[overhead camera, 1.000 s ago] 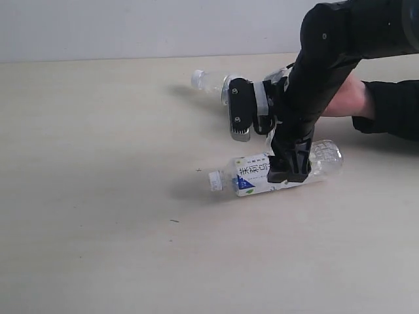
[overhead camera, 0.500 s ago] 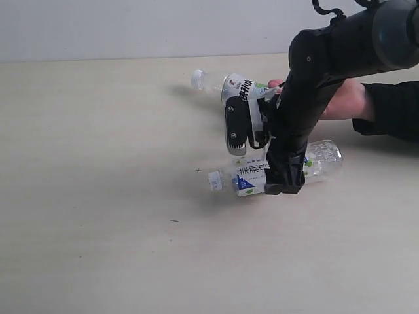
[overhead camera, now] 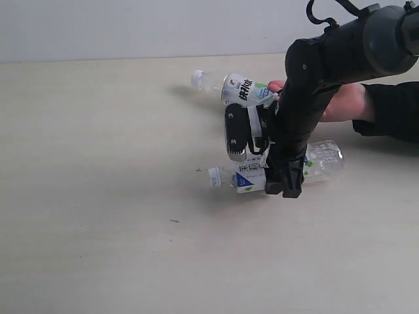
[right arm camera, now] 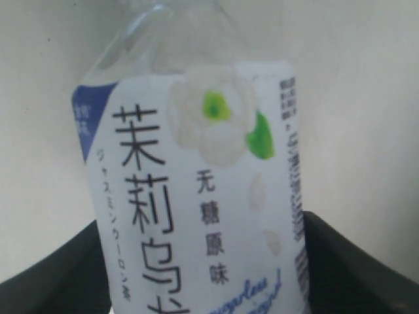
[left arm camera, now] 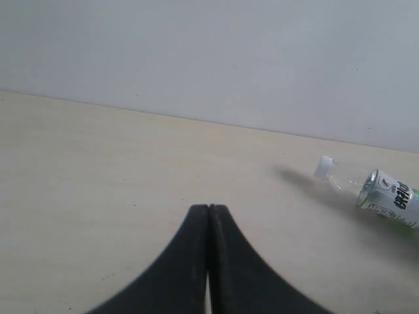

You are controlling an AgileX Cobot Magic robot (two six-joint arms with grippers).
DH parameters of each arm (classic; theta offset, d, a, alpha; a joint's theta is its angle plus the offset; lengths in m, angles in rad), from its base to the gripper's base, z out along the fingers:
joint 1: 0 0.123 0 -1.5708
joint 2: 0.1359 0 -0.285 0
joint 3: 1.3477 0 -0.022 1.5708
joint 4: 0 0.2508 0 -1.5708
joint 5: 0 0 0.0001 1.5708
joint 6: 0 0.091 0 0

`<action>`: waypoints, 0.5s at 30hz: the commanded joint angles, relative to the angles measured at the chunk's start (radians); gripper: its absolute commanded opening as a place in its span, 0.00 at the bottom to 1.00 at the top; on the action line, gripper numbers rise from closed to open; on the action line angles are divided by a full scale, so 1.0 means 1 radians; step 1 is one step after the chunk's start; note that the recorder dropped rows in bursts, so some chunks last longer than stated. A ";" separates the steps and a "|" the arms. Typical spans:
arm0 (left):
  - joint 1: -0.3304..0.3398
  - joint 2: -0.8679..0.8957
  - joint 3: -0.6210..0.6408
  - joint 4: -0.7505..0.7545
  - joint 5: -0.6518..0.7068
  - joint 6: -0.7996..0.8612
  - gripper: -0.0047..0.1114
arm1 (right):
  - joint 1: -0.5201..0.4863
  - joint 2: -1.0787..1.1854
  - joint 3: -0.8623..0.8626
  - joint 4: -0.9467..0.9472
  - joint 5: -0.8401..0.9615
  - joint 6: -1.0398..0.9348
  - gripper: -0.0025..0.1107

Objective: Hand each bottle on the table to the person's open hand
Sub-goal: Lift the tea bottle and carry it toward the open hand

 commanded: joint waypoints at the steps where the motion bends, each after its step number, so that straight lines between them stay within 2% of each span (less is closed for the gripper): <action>1: 0.002 -0.006 0.001 0.001 0.001 -0.002 0.04 | 0.002 -0.040 -0.007 -0.011 0.024 -0.004 0.02; 7: 0.002 -0.006 0.001 0.001 0.001 -0.002 0.04 | 0.002 -0.131 -0.007 -0.011 0.067 0.053 0.02; 15: 0.002 -0.006 0.001 0.069 0.001 -0.002 0.04 | 0.002 -0.290 -0.007 -0.011 0.107 0.300 0.02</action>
